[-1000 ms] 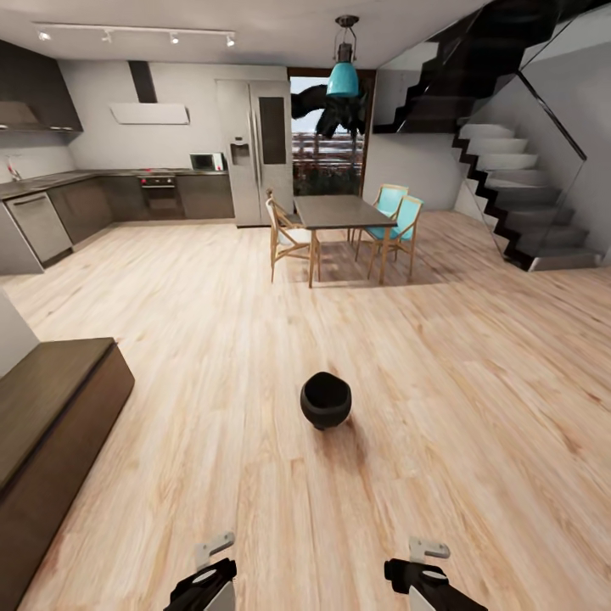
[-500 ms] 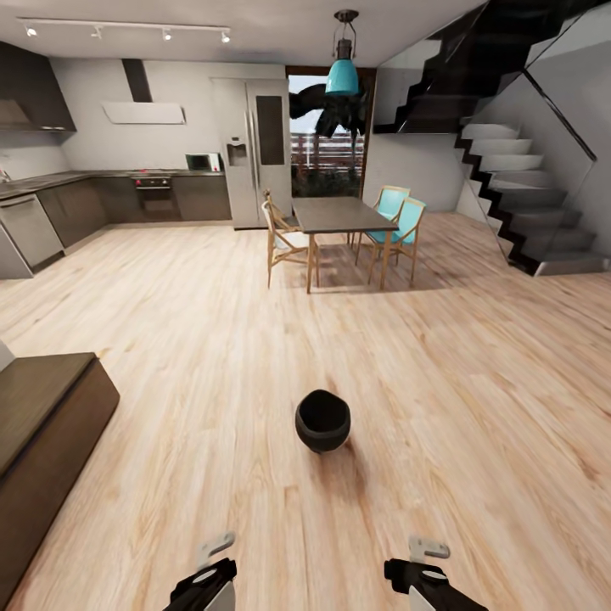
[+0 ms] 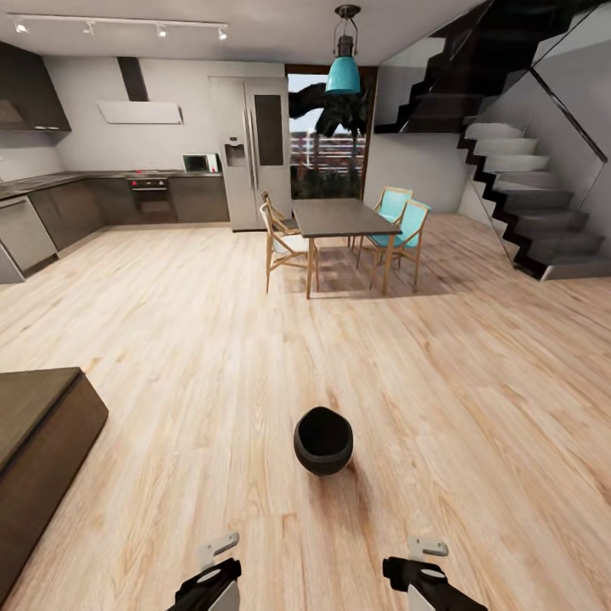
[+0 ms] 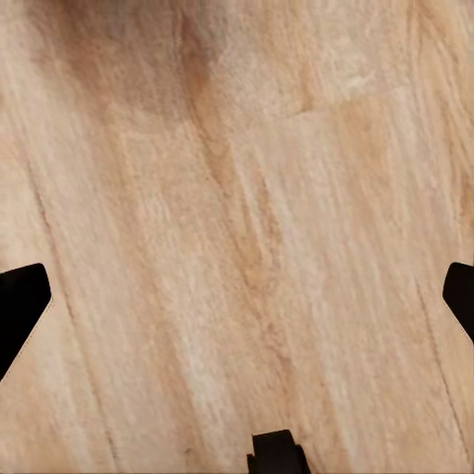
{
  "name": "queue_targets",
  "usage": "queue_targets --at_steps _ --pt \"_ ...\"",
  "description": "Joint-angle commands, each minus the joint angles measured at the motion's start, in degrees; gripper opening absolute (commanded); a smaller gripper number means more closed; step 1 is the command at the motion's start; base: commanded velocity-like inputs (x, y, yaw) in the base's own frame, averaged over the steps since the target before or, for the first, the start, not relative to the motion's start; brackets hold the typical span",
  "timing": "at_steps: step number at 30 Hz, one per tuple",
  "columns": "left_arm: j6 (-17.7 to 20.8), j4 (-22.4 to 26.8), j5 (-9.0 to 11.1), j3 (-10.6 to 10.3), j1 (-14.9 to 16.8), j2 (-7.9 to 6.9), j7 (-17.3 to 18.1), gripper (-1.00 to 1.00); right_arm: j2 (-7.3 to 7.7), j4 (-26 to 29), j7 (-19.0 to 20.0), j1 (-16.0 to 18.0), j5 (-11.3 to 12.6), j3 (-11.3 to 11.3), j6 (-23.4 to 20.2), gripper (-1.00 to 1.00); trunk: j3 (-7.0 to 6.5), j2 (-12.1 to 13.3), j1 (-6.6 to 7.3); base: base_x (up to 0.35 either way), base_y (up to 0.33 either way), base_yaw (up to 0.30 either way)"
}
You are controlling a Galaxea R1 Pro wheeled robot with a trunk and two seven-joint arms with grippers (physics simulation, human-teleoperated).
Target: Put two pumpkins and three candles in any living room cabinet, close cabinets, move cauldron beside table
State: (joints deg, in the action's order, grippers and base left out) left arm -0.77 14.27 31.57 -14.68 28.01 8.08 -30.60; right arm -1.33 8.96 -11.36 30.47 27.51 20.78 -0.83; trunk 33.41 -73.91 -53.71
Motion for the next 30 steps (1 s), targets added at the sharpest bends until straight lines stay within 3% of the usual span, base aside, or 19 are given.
queue_targets --at_steps 1,8,13,15,17,20,24,30 --pt "0.11 0.14 0.55 -0.43 0.03 0.21 -0.40 1.00 0.01 0.17 -0.29 0.02 0.44 0.49 -0.21 1.00 0.05 -0.03 -0.01 0.051 0.000 0.000" --pt "1.61 0.49 0.67 -0.20 0.03 0.71 -0.53 1.00 -0.35 0.48 -0.29 0.02 0.52 0.52 -1.70 1.00 -0.85 1.98 1.09 0.011 0.000 0.000" --pt "9.29 2.58 1.01 -0.06 0.03 0.77 -0.50 1.00 -1.19 4.01 -0.37 0.02 0.90 0.24 -9.76 1.00 -1.74 3.98 2.19 0.000 0.000 0.000" --pt "14.11 7.03 1.08 -0.02 0.03 0.79 -0.55 1.00 -1.19 8.43 -0.45 0.02 0.90 0.11 -14.91 1.00 -2.10 4.79 2.63 0.000 0.000 0.000" --pt "22.82 14.56 1.14 0.06 0.03 0.68 -0.79 1.00 -1.03 15.17 -0.48 0.02 0.94 -0.05 -21.32 1.00 -2.46 5.59 3.07 0.000 0.000 0.000" --pt "31.70 22.21 1.07 0.21 0.09 0.47 -1.05 1.00 -0.51 22.83 -0.56 0.02 0.94 -0.27 -29.28 1.00 -3.00 6.79 3.73 0.000 0.000 0.000" --pt "36.62 25.75 1.05 0.33 0.70 0.62 -1.19 1.00 -0.07 29.86 -0.58 0.09 0.67 -2.09 -35.62 1.00 -3.72 8.39 4.61 0.000 0.000 0.000" --pt "40.94 26.55 1.04 0.37 5.17 0.62 -1.30 1.00 0.26 32.11 -2.42 2.22 0.35 -3.38 -39.91 1.00 -4.80 10.80 5.92 0.000 0.000 0.000"
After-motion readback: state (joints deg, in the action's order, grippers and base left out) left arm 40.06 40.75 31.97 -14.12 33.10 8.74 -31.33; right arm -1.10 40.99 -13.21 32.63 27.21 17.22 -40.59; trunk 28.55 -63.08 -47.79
